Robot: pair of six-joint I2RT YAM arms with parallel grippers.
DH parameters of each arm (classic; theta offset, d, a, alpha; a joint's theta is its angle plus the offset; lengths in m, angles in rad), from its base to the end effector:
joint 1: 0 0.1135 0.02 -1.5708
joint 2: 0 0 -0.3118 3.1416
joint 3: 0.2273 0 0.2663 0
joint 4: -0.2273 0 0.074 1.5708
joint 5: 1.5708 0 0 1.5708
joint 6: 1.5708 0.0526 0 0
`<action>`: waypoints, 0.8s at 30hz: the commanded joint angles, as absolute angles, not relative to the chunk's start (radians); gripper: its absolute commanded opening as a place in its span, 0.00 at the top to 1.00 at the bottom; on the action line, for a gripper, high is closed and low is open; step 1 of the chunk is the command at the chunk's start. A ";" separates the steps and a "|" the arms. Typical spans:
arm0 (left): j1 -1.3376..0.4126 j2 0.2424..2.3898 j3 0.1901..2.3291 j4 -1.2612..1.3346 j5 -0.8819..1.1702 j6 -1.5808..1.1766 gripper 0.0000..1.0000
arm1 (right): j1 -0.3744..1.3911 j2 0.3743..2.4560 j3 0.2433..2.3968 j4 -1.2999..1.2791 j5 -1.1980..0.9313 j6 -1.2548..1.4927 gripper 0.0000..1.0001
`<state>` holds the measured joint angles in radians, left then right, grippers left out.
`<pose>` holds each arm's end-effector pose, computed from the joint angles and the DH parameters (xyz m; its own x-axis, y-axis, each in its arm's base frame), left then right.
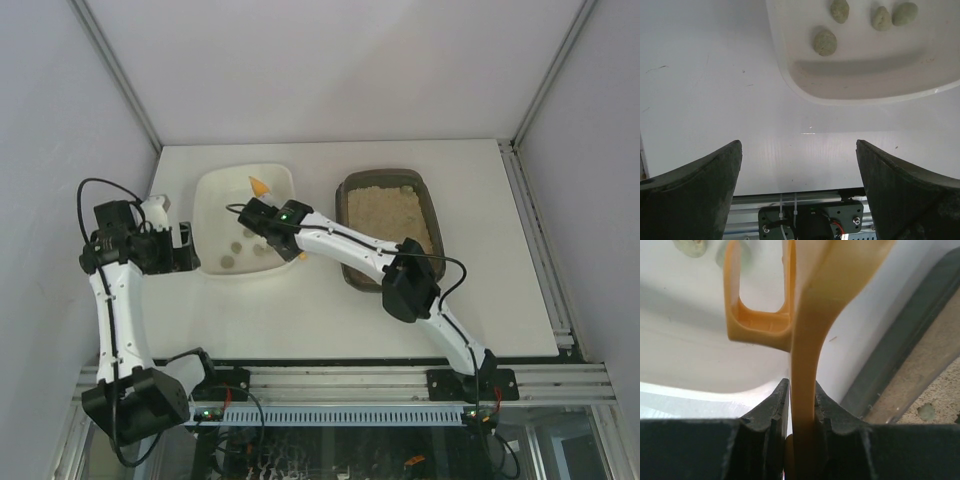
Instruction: Clean the litter box
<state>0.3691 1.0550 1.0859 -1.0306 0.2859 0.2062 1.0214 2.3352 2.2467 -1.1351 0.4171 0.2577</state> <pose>0.1835 0.0551 0.3480 -0.8098 -0.1026 -0.5777 -0.0390 0.9918 -0.1216 0.3007 0.4503 0.2606 -0.6552 -0.6238 -0.4261 -0.5592 0.7797 -0.2816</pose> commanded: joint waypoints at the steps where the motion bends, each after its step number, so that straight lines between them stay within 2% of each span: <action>1: 0.328 1.066 1.192 -1.056 0.277 0.250 0.00 | 1.024 2.217 2.242 -1.088 0.500 0.252 1.00; 4: 0.200 1.087 1.262 -1.060 0.234 0.266 0.00 | 1.017 2.104 2.172 -1.056 0.493 0.304 1.00; 7: 0.035 1.124 1.349 -1.019 0.120 0.259 0.00 | 0.984 1.913 2.000 -0.943 0.373 0.362 1.00; 11: -0.003 1.242 1.542 -0.977 0.270 0.138 0.00 | 0.875 1.657 1.724 -0.833 0.209 0.471 1.00; 14: -0.046 1.370 1.702 -0.971 0.338 0.036 0.00 | 0.820 1.467 1.532 -0.786 0.165 0.526 1.00; 20: -0.197 1.620 1.894 -0.922 0.330 -0.160 0.00 | 0.753 1.161 1.274 -0.840 0.195 0.637 1.00; 24: -0.349 1.769 1.959 -0.908 0.232 -0.208 0.00 | 0.705 1.017 1.151 -0.854 0.155 0.712 1.00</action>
